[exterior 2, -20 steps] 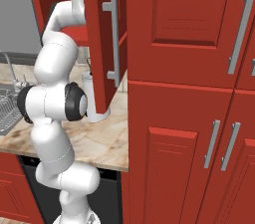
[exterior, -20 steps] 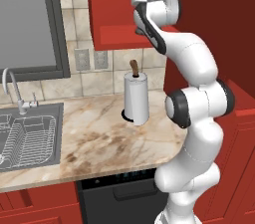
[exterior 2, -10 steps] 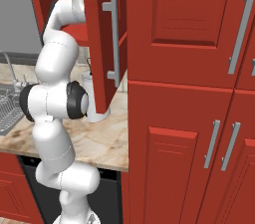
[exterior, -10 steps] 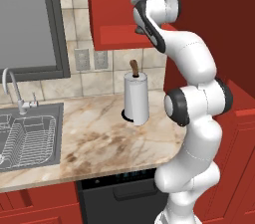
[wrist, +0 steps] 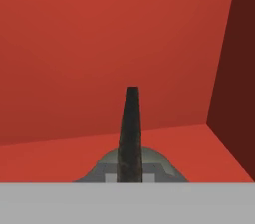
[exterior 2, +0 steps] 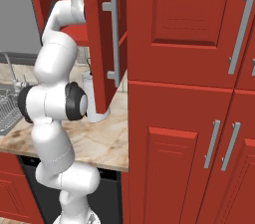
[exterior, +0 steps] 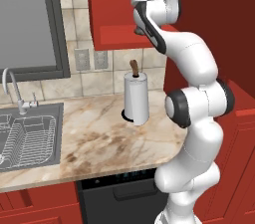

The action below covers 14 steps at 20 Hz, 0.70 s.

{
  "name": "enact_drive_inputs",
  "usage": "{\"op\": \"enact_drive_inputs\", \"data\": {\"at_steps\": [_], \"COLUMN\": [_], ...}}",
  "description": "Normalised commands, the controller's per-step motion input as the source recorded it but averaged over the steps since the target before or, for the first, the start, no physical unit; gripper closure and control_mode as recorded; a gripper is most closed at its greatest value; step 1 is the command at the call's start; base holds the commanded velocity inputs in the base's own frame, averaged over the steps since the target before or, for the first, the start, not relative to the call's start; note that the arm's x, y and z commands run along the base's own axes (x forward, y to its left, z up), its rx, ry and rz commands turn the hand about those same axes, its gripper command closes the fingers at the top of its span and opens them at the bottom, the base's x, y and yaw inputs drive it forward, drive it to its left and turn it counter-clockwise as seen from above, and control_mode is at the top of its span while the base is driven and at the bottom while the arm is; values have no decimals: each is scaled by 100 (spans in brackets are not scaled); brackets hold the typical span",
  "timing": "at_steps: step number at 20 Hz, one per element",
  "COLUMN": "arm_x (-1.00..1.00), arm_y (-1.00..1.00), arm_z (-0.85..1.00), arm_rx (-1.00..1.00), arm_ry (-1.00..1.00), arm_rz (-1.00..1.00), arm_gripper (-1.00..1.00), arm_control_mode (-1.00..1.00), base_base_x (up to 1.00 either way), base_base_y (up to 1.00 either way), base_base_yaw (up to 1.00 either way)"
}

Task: Open the cabinet, pick the kettle from the cabinet, and place it in the sink.

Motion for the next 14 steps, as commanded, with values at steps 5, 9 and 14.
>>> {"op": "enact_drive_inputs", "data": {"at_steps": [5, 9, 14], "arm_x": [-16, -64, -71], "arm_y": [0, 0, 0], "arm_z": [-11, -5, 0], "arm_rx": [0, 4, 4], "arm_ry": [0, -12, -10], "arm_rz": [0, 3, 3], "arm_gripper": [100, 100, 100], "arm_control_mode": [-100, -100, -100], "base_base_x": [0, 0, 0], "base_base_y": [0, 0, 0], "base_base_yaw": [0, 0, 0]}}
